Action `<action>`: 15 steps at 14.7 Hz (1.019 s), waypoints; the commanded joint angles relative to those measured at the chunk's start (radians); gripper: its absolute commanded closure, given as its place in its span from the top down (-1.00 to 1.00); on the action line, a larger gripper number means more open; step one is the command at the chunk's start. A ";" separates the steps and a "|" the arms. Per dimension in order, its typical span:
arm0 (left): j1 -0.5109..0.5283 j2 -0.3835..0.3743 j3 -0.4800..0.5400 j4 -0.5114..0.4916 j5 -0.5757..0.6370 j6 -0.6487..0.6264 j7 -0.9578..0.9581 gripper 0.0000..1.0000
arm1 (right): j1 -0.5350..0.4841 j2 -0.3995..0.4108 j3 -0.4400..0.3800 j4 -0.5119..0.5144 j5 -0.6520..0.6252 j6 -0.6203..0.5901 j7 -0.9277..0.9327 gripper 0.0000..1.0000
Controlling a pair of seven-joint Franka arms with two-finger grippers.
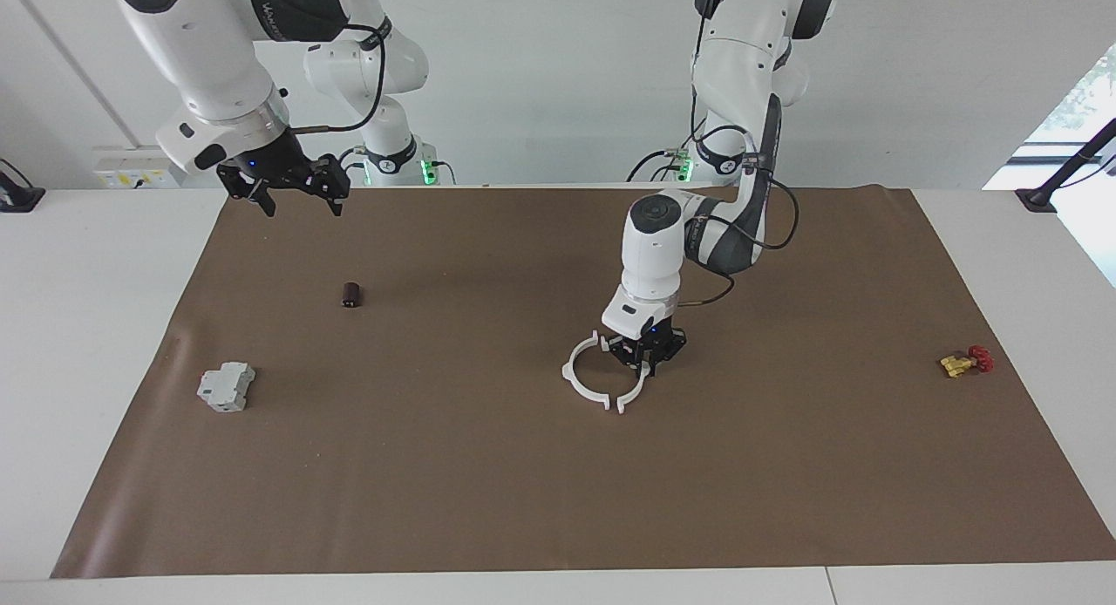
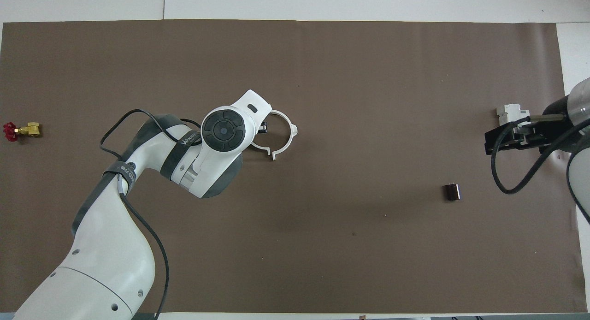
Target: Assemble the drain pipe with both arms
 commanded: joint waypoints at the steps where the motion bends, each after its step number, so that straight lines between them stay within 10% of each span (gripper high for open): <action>1: -0.031 -0.004 0.003 -0.043 0.016 0.030 -0.015 -1.00 | -0.012 -0.012 -0.002 -0.019 0.002 0.024 -0.030 1.00; 15: -0.073 -0.019 0.003 -0.037 0.013 -0.088 -0.035 -1.00 | -0.057 0.011 -0.007 0.005 0.007 0.044 -0.030 1.00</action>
